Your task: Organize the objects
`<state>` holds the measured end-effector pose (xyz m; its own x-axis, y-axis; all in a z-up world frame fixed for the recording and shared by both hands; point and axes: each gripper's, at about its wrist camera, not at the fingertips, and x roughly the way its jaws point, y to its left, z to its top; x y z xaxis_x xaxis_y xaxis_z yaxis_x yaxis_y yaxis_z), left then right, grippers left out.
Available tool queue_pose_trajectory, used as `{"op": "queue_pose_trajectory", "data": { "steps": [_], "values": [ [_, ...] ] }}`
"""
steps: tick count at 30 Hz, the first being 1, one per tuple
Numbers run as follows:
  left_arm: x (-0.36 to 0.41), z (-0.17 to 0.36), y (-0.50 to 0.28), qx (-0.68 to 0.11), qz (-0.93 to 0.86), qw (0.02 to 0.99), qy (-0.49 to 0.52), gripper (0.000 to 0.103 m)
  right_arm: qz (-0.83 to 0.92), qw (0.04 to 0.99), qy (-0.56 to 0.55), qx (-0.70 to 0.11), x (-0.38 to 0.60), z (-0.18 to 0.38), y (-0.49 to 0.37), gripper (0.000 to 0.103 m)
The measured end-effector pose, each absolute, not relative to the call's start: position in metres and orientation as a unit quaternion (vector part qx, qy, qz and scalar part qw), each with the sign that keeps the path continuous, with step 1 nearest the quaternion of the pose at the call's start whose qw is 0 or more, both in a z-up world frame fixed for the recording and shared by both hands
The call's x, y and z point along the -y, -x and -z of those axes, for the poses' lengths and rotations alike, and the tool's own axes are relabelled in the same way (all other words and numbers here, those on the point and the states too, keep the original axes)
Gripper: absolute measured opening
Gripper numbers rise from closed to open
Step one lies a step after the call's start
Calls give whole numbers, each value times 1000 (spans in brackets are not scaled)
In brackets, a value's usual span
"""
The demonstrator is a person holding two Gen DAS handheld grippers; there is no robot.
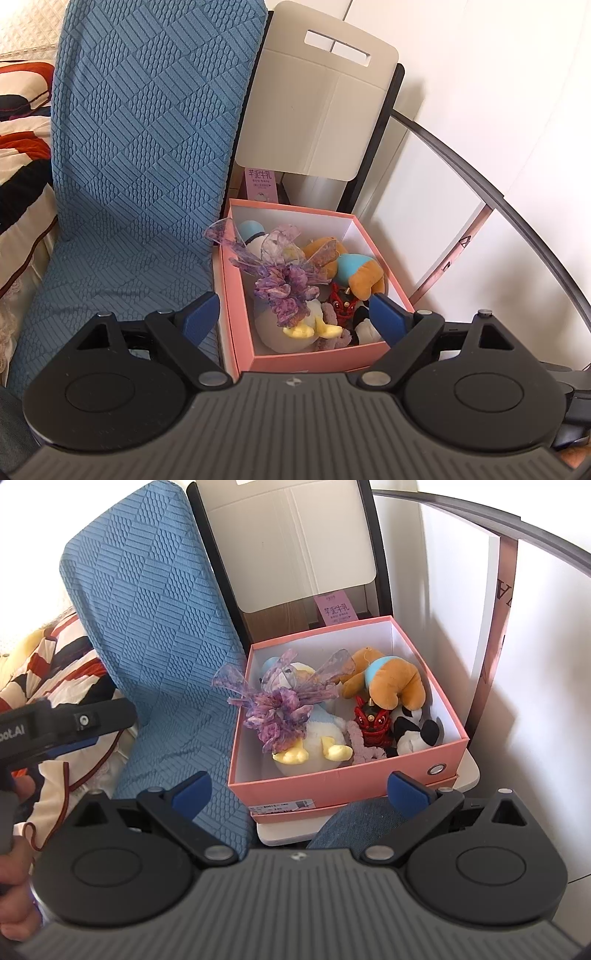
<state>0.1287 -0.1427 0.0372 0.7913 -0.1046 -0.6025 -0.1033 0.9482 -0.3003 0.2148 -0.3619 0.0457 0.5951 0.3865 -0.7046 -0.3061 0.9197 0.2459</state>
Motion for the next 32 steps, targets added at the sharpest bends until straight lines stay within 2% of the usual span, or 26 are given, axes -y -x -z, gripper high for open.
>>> {"op": "queue_pose_trajectory", "data": {
  "steps": [32],
  "values": [
    [144,-34,-130,-318,2,935,157,91,-188,887,-49,-420,362,-34,-220,103]
  ]
}}
